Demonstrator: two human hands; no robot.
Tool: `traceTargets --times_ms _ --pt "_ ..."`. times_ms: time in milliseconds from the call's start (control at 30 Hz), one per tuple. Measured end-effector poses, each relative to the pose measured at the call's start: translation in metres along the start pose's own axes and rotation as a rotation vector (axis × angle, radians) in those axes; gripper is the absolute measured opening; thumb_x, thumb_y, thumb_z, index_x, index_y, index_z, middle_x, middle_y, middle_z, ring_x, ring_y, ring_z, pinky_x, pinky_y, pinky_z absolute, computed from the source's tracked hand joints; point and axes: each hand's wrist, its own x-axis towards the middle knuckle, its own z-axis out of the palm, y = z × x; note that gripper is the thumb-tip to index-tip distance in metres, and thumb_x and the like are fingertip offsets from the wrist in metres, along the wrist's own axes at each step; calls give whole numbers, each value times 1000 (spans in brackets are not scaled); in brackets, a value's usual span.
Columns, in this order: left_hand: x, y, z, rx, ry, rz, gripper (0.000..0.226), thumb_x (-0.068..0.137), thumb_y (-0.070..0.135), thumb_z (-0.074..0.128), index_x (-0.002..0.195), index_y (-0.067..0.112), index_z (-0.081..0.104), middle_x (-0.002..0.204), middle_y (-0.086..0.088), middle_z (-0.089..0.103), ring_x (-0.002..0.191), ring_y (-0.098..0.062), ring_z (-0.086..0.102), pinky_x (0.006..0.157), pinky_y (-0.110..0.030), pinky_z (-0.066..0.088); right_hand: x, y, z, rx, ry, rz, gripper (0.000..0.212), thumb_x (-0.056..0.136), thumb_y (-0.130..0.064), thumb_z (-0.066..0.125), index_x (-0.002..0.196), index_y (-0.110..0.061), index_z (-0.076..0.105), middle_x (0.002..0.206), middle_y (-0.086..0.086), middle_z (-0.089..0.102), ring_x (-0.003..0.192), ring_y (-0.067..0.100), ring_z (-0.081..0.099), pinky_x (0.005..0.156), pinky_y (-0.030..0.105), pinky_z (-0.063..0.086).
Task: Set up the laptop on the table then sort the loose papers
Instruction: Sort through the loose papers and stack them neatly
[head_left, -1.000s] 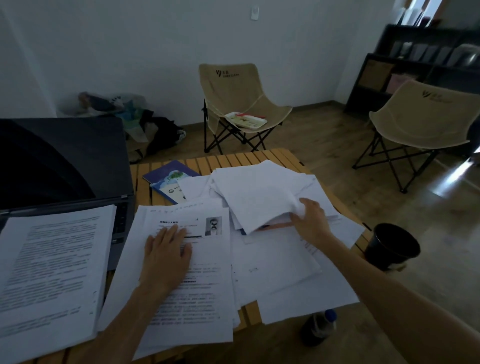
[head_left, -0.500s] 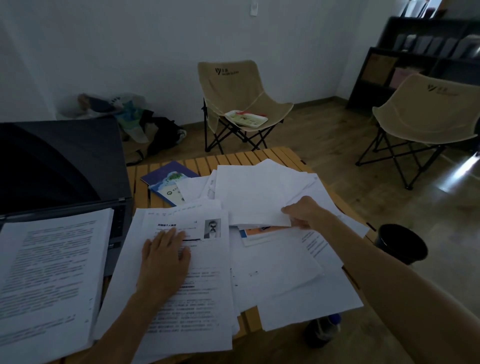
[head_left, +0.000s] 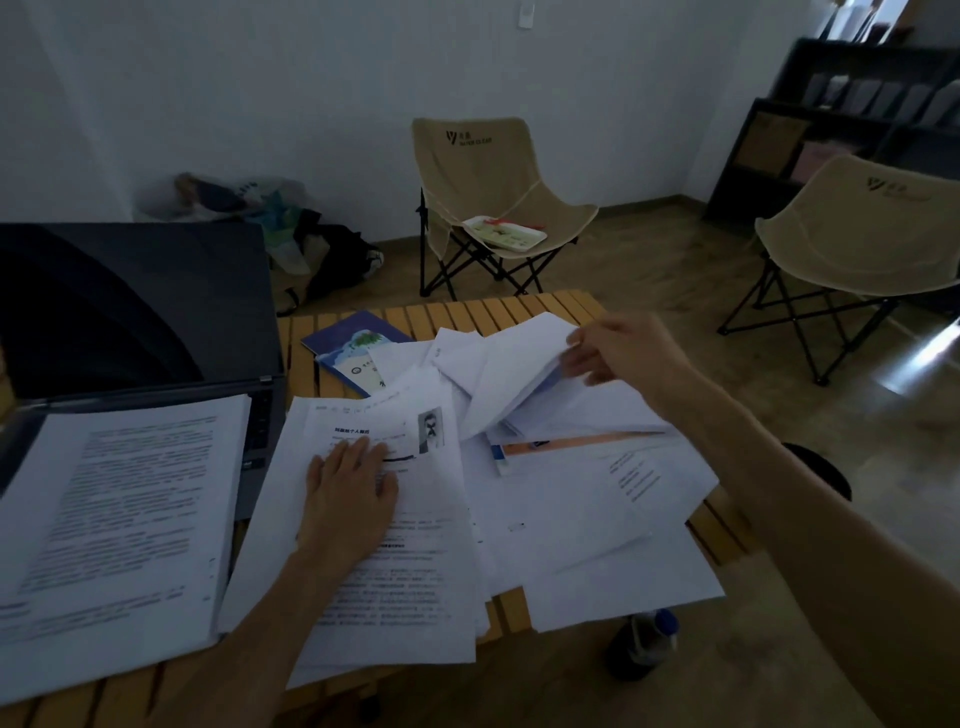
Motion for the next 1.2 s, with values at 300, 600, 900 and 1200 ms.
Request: traceTargets --times_ms 300,600,900,1200 --pt "0 0 -4 5 -50 -7 54 101 42 30 152 24 29 162 -1 19 151 -21 9 123 -45 0 -48 -94 -1 -445 467 -699 10 98 -32 60 89 -26 60 68 -18 55 61 -6 54 59 1 36" --pt "-11 70 -107 -1333 -53 -31 44 80 47 72 120 34 58 119 4 69 108 -18 66 94 -45 54 -33 -80 12 205 126 -482 11 100 -24 57 98 -13 59 93 -3 69 87 17 71 77 38 62" --pt "-10 32 -150 -1250 189 -150 35 89 12 68 121 22 58 106 3 69 92 -14 67 76 -29 53 -53 30 82 114 -281 -66 23 103 -23 51 113 -9 65 111 13 69 103 30 68 87 51 59" --pt "7 -25 -83 -614 28 -378 14 91 5 54 102 13 57 106 -12 64 74 -15 53 58 -25 39 -48 75 147 52 -489 361 24 100 -23 57 115 -6 62 111 10 70 94 23 69 70 31 57"
